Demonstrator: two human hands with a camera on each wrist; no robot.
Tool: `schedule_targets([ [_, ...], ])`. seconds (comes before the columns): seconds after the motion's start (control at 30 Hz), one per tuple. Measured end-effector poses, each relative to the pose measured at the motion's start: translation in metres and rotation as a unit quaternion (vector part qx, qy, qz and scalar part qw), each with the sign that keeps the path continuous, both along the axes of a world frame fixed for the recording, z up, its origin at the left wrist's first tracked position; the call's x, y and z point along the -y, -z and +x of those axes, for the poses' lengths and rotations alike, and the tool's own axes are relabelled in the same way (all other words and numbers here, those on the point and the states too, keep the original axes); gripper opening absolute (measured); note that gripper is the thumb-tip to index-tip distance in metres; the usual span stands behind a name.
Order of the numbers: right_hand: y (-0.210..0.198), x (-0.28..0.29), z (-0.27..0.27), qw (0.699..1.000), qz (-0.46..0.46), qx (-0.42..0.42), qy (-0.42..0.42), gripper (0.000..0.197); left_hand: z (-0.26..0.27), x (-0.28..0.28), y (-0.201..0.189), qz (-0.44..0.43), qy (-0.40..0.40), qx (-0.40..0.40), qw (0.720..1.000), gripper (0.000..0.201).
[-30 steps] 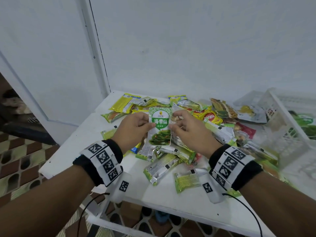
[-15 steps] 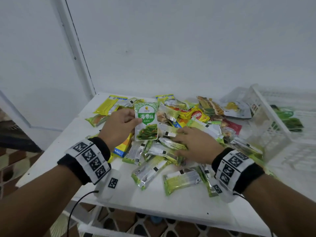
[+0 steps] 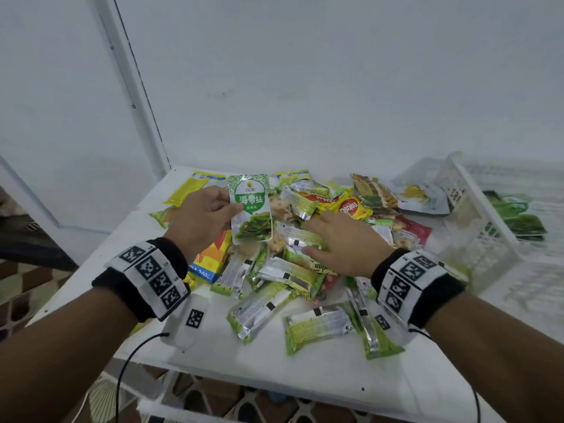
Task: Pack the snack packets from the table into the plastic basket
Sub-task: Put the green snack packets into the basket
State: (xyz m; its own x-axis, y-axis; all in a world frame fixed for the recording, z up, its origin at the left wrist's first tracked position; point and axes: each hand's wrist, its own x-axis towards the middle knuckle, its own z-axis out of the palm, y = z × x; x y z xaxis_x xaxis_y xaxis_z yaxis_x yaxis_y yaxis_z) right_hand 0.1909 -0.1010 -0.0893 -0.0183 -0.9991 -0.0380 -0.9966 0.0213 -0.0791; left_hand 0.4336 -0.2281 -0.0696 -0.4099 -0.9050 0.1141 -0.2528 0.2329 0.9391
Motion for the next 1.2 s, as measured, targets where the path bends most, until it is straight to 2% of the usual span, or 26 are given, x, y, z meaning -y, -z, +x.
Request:
schedule_targets([
  [0.2,0.012,0.018,0.016,0.995,0.087,-0.025,-0.041,0.056,-0.005,0.004,-0.001,0.010,0.010,-0.011,1.000,0.013],
  [0.4,0.015,0.009,0.001,0.998,0.031,-0.026,-0.040,0.049,-0.013,0.005,-0.001,0.006,0.024,-0.016,1.000,0.012],
  [0.5,0.007,0.002,-0.016,1.000,0.006,-0.003,-0.012,0.048,-0.021,0.006,0.001,0.001,0.033,-0.012,0.999,0.012],
  [0.63,0.005,-0.011,-0.031,1.000,0.026,-0.008,0.010,0.050,-0.036,0.004,0.002,-0.004,0.037,-0.013,0.999,0.014],
  [0.8,0.001,-0.026,-0.044,0.997,0.015,-0.042,0.059,0.037,-0.050,-0.003,0.000,-0.009,0.053,-0.008,0.999,0.016],
  [0.97,-0.005,-0.035,-0.057,0.991,0.014,-0.071,0.114,0.040,-0.051,-0.002,0.000,-0.005,0.054,-0.006,0.998,0.017],
  [1.07,-0.005,-0.033,-0.052,0.991,-0.014,-0.071,0.110,0.044,-0.049,-0.002,0.000,-0.006,0.050,-0.003,0.999,0.018],
  [1.2,0.001,-0.024,-0.039,0.993,0.008,-0.087,0.082,0.049,-0.043,0.001,-0.002,-0.006,0.039,-0.002,0.999,0.019],
])
